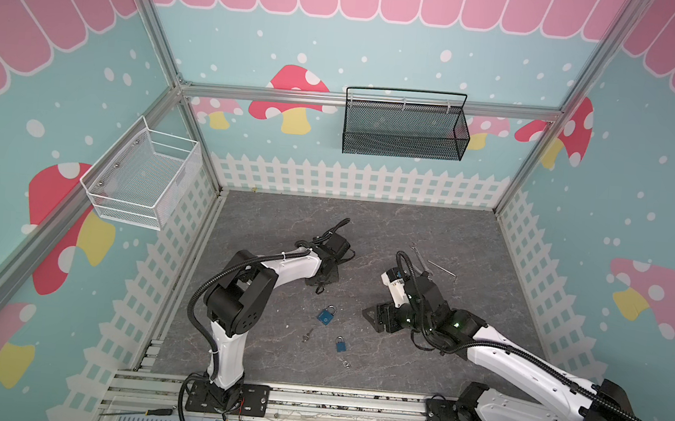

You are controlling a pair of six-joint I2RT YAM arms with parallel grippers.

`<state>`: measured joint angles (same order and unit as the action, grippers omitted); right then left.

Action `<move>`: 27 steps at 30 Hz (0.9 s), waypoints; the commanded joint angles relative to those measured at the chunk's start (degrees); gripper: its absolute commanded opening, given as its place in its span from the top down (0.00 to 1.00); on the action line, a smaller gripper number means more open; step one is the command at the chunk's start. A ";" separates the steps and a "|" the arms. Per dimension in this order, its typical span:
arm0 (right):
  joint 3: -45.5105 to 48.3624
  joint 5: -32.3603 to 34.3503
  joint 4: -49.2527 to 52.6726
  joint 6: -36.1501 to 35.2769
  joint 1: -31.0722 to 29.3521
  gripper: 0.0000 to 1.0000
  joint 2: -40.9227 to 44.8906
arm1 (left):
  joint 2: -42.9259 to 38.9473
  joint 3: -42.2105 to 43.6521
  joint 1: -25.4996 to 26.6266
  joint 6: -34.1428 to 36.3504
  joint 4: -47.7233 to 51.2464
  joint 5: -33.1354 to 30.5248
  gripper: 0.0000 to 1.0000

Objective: Unlock with the key
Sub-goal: 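Lower the brass padlock onto the table and open the left gripper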

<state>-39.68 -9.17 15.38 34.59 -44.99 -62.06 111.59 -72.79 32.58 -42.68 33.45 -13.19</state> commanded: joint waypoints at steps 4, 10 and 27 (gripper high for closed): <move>0.48 -0.67 -0.75 -0.19 0.34 0.17 0.10 | 0.93 -0.86 -0.73 -0.59 0.98 0.74 0.66; -0.35 -0.94 0.07 -1.02 0.30 0.18 -0.23 | -1.95 -0.64 -0.76 -0.49 1.09 1.67 0.53; -5.64 -1.57 9.76 -6.14 -2.77 0.25 -7.79 | -32.71 16.83 2.50 -5.08 -5.06 6.81 0.50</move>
<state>-43.77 -10.41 22.02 30.06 -46.22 -68.69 83.00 -59.35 33.85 -45.15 29.71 -7.84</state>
